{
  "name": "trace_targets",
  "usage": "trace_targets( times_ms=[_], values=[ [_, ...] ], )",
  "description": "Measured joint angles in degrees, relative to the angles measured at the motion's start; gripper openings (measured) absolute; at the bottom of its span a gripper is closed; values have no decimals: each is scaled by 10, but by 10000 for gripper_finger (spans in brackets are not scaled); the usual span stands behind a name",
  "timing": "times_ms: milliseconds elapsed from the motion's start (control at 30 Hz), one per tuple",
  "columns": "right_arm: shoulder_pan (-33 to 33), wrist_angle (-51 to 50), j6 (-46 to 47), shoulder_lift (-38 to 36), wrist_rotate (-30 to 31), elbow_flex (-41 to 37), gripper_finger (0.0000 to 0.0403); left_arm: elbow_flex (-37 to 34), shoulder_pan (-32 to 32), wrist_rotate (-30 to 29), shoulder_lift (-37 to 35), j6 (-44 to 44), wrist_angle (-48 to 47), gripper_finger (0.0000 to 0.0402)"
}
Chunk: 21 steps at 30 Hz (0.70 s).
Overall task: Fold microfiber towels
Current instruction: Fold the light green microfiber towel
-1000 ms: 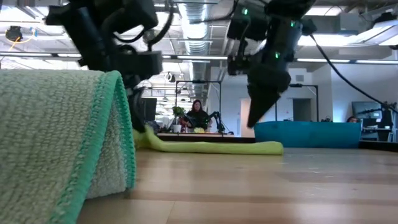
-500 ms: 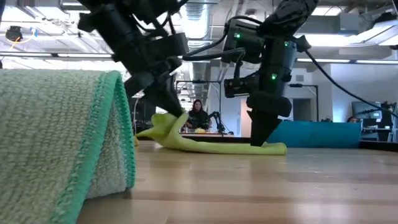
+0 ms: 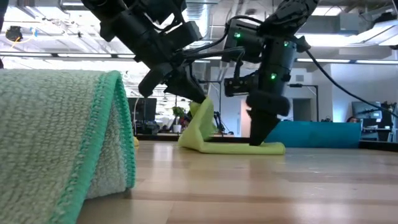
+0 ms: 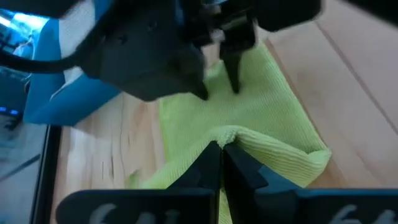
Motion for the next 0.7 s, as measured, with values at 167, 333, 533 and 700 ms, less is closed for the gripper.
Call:
trace_targets(
  times_ms=[167,333,533,700],
  values=[
    [8,-12,-2,-61,38,-1,190,0,9,4,-1,8,4,0],
    [17,-28,2,-126,64,-1,190,0,21,21,-1,23,27,0],
    [35,-46,7,-184,65,0,187,0,38,67,-1,36,76,0],
    [57,-48,9,-225,71,0,187,5,52,88,37,40,131,0]
  ],
)
